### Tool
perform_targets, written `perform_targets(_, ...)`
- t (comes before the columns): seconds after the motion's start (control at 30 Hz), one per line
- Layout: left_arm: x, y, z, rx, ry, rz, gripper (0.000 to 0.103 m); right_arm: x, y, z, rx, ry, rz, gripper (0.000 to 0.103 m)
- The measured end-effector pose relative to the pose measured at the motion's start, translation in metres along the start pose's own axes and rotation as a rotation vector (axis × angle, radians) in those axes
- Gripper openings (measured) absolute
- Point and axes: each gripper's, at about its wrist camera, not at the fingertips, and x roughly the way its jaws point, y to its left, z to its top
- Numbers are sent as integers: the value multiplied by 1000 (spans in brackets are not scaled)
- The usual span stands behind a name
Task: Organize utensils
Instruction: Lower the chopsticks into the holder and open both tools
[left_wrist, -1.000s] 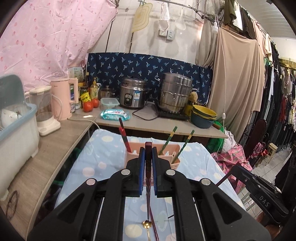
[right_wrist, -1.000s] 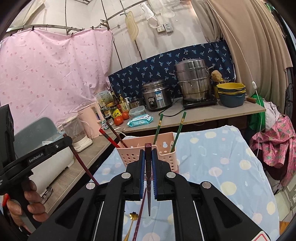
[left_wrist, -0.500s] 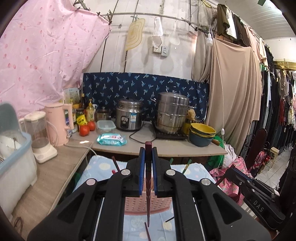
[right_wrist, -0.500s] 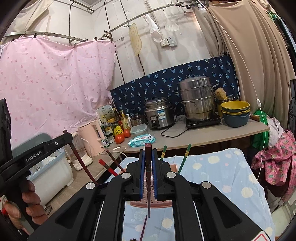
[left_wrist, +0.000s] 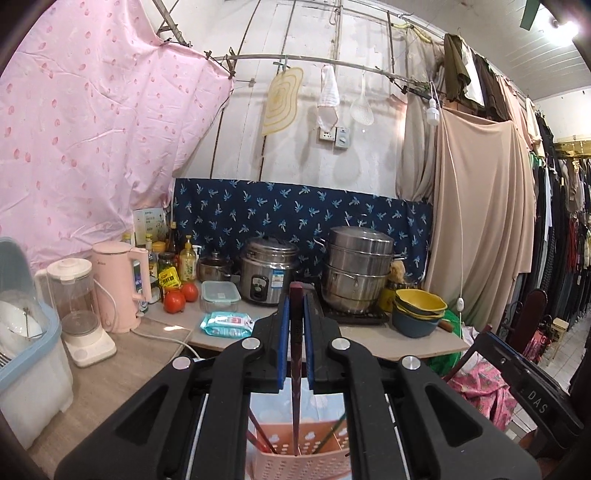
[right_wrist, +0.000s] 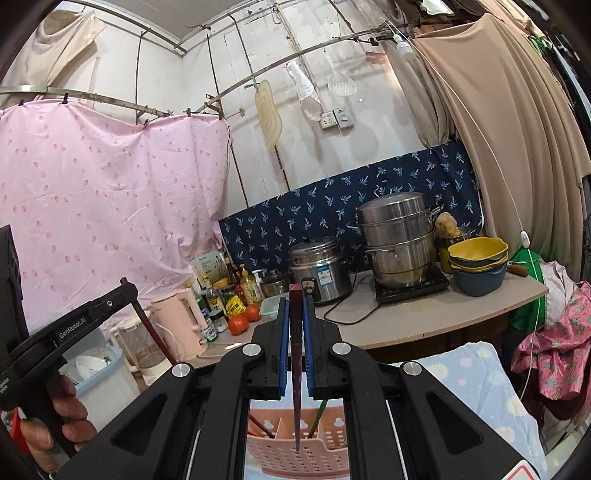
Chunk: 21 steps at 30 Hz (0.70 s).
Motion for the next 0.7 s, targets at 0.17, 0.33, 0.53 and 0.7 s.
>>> perform_targets(0.17, 19, 6, 1, -8, -5, 10, 7, 22, -5, 5, 17, -12, -3, 7)
perform_targets(0.33, 40, 10, -15, -9, 36, 19, 7, 48, -6, -5, 13, 24, -9, 7)
perform_targets(0.53, 61, 14, -42, -16, 104, 23, 7, 75, -13, -33, 19, 102, -19, 7)
perform_targets(0.7, 71, 16, -55, -25, 138, 26, 7, 84, -16, -51, 25, 145, -20, 7)
